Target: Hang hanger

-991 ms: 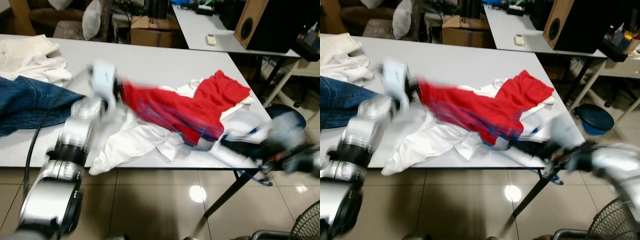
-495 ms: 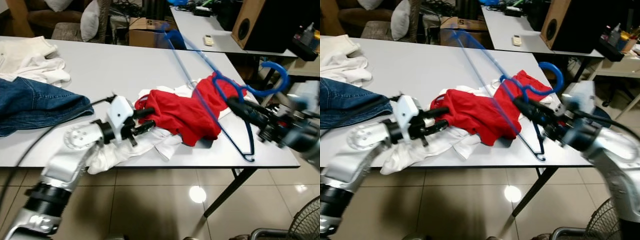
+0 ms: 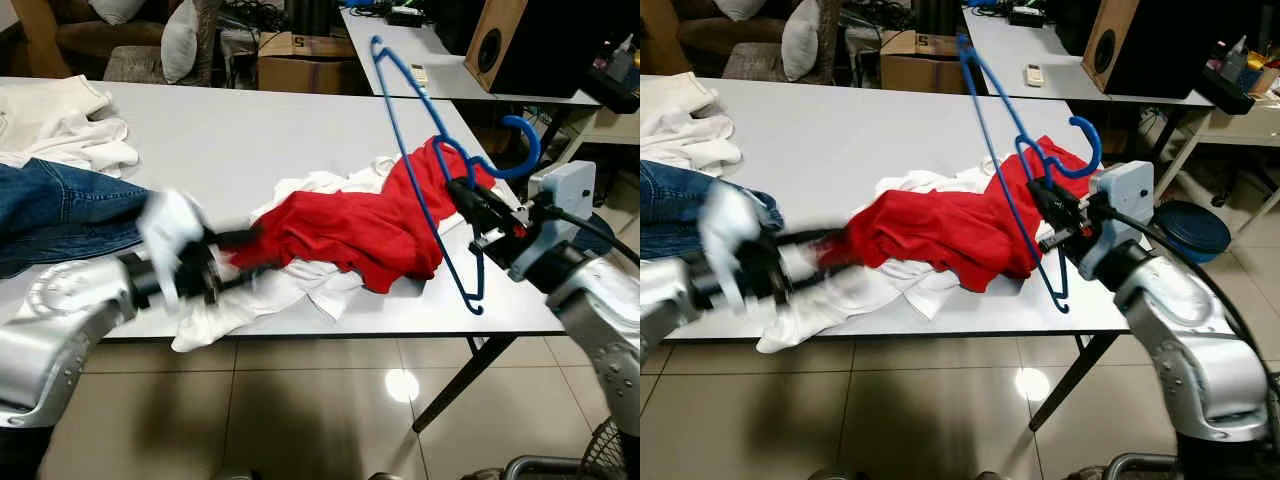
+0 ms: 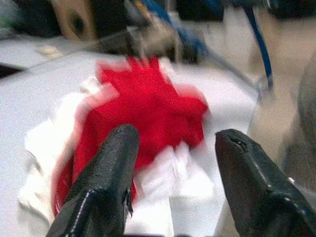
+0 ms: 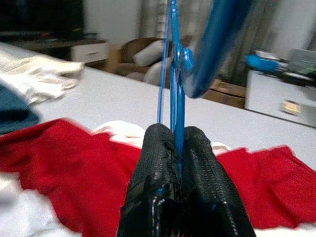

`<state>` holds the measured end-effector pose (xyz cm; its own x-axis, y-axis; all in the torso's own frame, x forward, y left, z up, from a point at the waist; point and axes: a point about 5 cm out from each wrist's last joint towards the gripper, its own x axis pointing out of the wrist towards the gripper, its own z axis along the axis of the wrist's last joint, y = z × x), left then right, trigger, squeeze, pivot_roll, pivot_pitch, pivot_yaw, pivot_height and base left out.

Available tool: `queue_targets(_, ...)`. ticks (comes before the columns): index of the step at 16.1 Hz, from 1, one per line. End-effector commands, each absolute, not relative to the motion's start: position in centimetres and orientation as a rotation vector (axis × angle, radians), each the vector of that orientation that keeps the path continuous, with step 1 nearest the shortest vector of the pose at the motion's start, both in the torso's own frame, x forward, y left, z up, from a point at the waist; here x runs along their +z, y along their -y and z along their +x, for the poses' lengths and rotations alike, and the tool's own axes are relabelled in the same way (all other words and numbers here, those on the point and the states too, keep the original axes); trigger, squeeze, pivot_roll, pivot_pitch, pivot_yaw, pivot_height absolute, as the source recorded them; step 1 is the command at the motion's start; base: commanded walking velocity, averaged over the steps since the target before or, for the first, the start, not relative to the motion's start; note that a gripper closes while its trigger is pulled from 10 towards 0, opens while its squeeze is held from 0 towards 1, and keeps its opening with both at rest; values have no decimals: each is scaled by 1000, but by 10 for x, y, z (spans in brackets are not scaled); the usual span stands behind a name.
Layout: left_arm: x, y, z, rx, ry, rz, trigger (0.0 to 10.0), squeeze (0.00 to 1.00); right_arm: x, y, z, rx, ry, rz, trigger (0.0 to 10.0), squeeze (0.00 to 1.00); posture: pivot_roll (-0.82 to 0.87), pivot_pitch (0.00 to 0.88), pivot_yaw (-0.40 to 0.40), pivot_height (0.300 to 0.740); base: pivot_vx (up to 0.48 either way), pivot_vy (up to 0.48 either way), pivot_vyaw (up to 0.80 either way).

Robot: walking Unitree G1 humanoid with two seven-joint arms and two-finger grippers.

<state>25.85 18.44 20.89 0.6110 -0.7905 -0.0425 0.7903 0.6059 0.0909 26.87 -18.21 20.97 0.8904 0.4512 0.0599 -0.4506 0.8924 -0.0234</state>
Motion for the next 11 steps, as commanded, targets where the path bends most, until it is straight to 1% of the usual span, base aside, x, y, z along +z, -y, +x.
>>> queue_targets(1,222,-184,262,-832,76,88,10000,1000,215,174,267,463,80,-19,10000,0,-88,0,-36,740,0,0,0)
queue_targets(2,225,-184,269,-713,120,110,10000,1000,211,168,267,461,73,1,10000,0,-85,0,-37,740,0,0,0)
queue_targets(3,223,-189,277,-588,117,138,10000,671,207,163,268,422,70,29,10000,0,-90,0,-44,740,0,0,0)
queue_targets(4,222,-190,278,-528,150,149,10000,404,204,159,267,398,77,51,10000,0,-94,0,-45,740,0,0,0)
queue_targets(5,221,-191,279,-488,150,123,10000,149,204,157,267,380,88,51,10000,0,-98,0,-47,740,0,0,0)
queue_targets(6,219,-192,280,-450,149,100,10000,82,205,155,267,364,96,51,10000,0,-98,0,-47,740,0,0,0)
queue_targets(7,206,-185,283,-369,131,97,10000,0,205,147,270,285,124,44,10000,0,-97,0,-41,740,0,424,0)
queue_targets(9,197,-178,284,-334,103,118,10000,0,204,142,271,271,124,2,10000,0,-98,0,-51,740,0,426,0)
queue_targets(11,192,-180,284,-282,66,105,10000,0,201,140,271,286,111,-35,10000,0,-103,0,-57,740,0,446,0)
